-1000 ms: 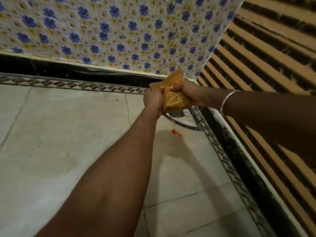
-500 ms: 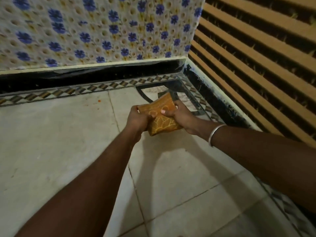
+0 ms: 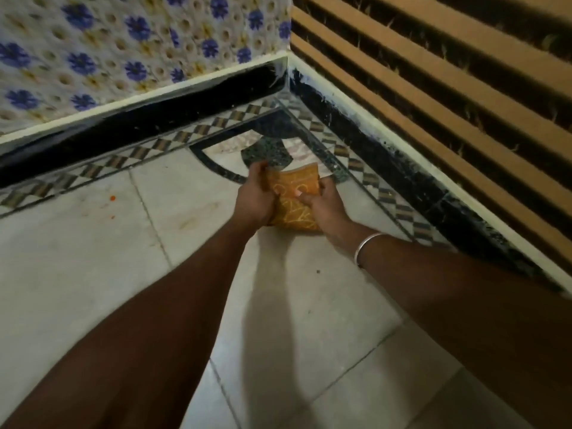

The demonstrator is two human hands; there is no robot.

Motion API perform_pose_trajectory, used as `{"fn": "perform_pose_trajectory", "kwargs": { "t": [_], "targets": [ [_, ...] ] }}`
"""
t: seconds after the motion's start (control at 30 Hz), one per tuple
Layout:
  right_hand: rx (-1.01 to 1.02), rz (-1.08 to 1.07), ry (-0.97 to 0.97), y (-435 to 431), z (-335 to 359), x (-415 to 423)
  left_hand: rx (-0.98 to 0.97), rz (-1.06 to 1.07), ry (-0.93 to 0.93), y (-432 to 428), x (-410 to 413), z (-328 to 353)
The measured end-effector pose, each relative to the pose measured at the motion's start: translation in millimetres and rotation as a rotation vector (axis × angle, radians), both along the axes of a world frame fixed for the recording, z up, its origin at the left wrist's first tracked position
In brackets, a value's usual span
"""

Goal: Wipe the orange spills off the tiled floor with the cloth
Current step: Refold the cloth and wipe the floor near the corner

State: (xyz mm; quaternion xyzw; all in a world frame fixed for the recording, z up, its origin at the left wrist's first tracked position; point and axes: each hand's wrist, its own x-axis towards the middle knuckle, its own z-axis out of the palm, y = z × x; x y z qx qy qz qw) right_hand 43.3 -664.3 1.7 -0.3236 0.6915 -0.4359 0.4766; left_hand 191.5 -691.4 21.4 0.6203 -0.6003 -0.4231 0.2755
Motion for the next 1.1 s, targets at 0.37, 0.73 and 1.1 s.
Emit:
{"fn": "perform_pose_trajectory", "kwargs": {
  "t": [0.37, 0.73, 1.1],
  "targets": [
    [0.053, 0.191, 0.046, -29.8, -4.3, -22.9, -0.079, -0.058, -0.047, -12.7, 0.5, -20.1],
    [-0.056, 0.468, 1.206, 1.8, -65.8, -69.0, -0.354, -0.412, -0.748, -18.5, -49.4, -65.1],
    [-0.087, 0.503, 1.312, 12.0, -79.1, -64.2, -0.227, -0.198, -0.871, -27.6, -3.2, -73.5]
  ]
}}
